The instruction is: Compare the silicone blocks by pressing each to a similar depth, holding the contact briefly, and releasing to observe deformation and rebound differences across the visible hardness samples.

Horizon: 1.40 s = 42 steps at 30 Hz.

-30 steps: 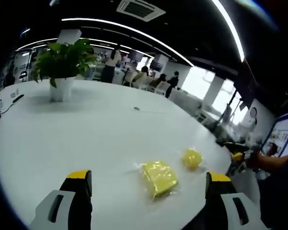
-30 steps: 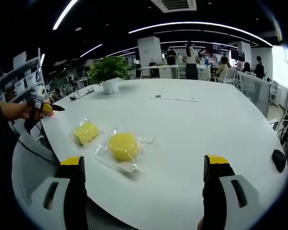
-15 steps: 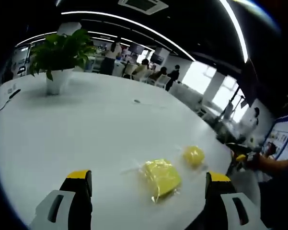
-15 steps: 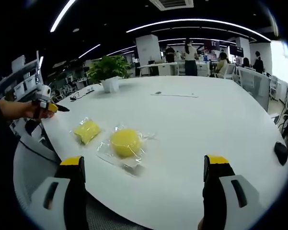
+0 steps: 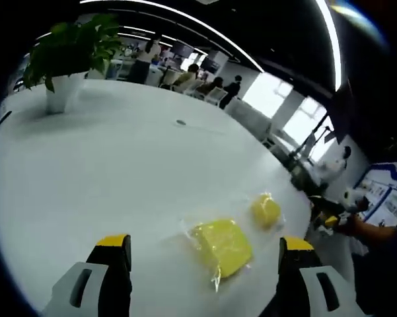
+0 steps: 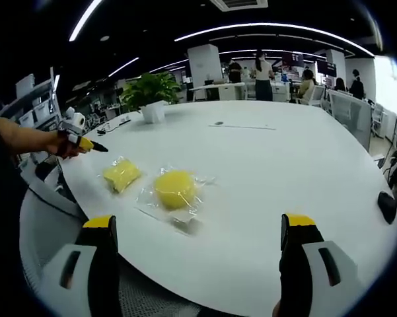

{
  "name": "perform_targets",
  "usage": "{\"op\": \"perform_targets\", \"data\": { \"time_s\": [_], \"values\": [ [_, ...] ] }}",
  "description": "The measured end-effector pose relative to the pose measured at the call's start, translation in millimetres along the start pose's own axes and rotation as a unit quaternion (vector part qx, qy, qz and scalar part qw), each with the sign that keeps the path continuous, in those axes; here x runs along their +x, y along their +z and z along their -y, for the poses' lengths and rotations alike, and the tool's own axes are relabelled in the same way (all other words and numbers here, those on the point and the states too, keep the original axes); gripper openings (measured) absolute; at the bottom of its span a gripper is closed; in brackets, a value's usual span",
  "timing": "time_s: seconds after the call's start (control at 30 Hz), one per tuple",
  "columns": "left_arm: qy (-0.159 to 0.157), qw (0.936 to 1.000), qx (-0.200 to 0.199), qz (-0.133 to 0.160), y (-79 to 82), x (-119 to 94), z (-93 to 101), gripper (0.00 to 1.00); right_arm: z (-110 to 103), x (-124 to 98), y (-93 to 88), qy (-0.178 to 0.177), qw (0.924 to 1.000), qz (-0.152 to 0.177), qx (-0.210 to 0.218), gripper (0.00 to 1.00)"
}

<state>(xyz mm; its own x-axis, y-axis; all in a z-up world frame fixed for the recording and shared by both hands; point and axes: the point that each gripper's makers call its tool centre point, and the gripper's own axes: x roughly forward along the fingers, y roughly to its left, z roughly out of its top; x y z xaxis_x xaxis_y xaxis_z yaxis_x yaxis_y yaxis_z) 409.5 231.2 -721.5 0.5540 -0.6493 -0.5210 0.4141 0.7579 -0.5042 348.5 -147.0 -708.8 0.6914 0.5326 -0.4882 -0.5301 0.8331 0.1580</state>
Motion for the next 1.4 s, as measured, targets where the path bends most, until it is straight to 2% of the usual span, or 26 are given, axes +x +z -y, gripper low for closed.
{"op": "perform_targets", "data": {
  "time_s": [0.13, 0.2, 0.27, 0.33, 0.37, 0.43, 0.5, 0.63, 0.7, 0.73, 0.77, 0.87, 0.97, 1.03, 1.07, 1.13, 1.17, 1.23, 1.27, 1.3, 1.4],
  "values": [
    [0.003, 0.9991, -0.038, -0.02, -5.0, 11, -9.2, 0.86, 3, -2, 0.6, 0.0, 1.0, 0.001, 0.003, 0.96],
    [-0.007, 0.9982, -0.057, -0.019, -6.1, 17, -8.9, 0.82, 4, -1, 0.1, -0.001, 1.0, 0.0, 0.004, 0.96],
    [-0.002, 0.9977, -0.065, -0.021, -9.7, 25, -19.2, 0.79, 4, 0, 1.0, 0.001, 1.0, 0.002, 0.007, 0.96],
    [-0.019, 0.9957, -0.085, -0.03, -15.6, 32, -15.4, 0.77, 2, 1, 1.9, 0.003, 1.0, 0.002, 0.006, 0.96],
    [-0.037, 0.9948, -0.086, -0.038, -19.1, 35, -10.7, 0.74, 1, 2, 2.3, 0.004, 1.0, 0.002, 0.006, 0.96],
    [-0.023, 0.996, -0.071, -0.05, -24.8, 41, -17.1, 0.67, -1, 3, 2.8, 0.006, 1.0, 0.002, 0.007, 0.96],
    [-0.03, 0.9957, -0.072, -0.05, -24.8, 43, -16.5, 0.61, -3, 6, 2.8, 0.009, 0.9999, 0.001, 0.007, 0.96],
    [-0.048, 0.9927, -0.103, -0.042, -20.7, 48, -15.8, 0.55, -5, 9, 1.7, 0.012, 0.9999, -0.001, 0.01, 0.96],
    [-0.047, 0.9927, -0.103, -0.042, -19.8, 49, -18.6, 0.48, -7, 9, 2.4, 0.012, 0.9999, -0.001, 0.011, 0.96],
    [-0.049, 0.9908, -0.119, -0.043, -19.8, 50, -20.1, 0.43, -7, 10, 2.3, 0.013, 0.9998, -0.001, 0.012, 0.96],
    [-0.065, 0.9855, -0.149, -0.048, -20.9, 50, -15.1, 0.34, -8, 11, 2.4, 0.013, 0.9998, -0.001, 0.013, 0.96],
    [-0.056, 0.9842, -0.164, -0.035, -17.7, 54, -22.2, 0.29, -9, 11, 2.1, 0.013, 0.9998, -0.003, 0.013, 0.96],
    [-0.057, 0.9837, -0.167, -0.035, -17.1, 58, -24.6, 0.23, -9, 11, 0.0, 0.014, 0.9998, -0.008, 0.011, 0.96],
    [-0.054, 0.9845, -0.16, -0.048, -22.8, 59, -24.9, 0.2, -7, 10, -1.5, 0.012, 0.9998, -0.011, 0.011, 0.96],
    [-0.06, 0.9813, -0.171, -0.067, -29.2, 58, -22.6, 0.16, -6, 9, -1.7, 0.012, 0.9998, -0.012, 0.012, 0.96],
    [-0.072, 0.9804, -0.178, -0.045, -21.6, 59, -18.8, 0.08, -4, 8, -3.0, 0.01, 0.9998, -0.013, 0.013, 0.96],
    [-0.065, 0.9798, -0.184, -0.043, -21.5, 60, -21.5, 0.04, -3, 8, -3.6, 0.009, 0.9998, -0.014, 0.013, 0.96],
    [-0.073, 0.9763, -0.198, -0.048, -23.2, 62, -19.8, 0.03, -2, 8, -4.9, 0.008, 0.9998, -0.015, 0.015, 0.96],
    [-0.087, 0.975, -0.194, -0.064, -27.5, 61, -14.3, 0.03, -1, 7, -5.3, 0.007, 0.9997, -0.016, 0.015, 0.96],
    [-0.082, 0.9773, -0.184, -0.065, -28.2, 63, -15.4, 0.03, -1, 7, -5.4, 0.007, 0.9997, -0.016, 0.016, 0.96],
    [-0.081, 0.9752, -0.194, -0.071, -28.4, 64, -14.4, 0.01, 2, 7, -5.0, 0.003, 0.9997, -0.014, 0.019, 0.96]
  ]
}}
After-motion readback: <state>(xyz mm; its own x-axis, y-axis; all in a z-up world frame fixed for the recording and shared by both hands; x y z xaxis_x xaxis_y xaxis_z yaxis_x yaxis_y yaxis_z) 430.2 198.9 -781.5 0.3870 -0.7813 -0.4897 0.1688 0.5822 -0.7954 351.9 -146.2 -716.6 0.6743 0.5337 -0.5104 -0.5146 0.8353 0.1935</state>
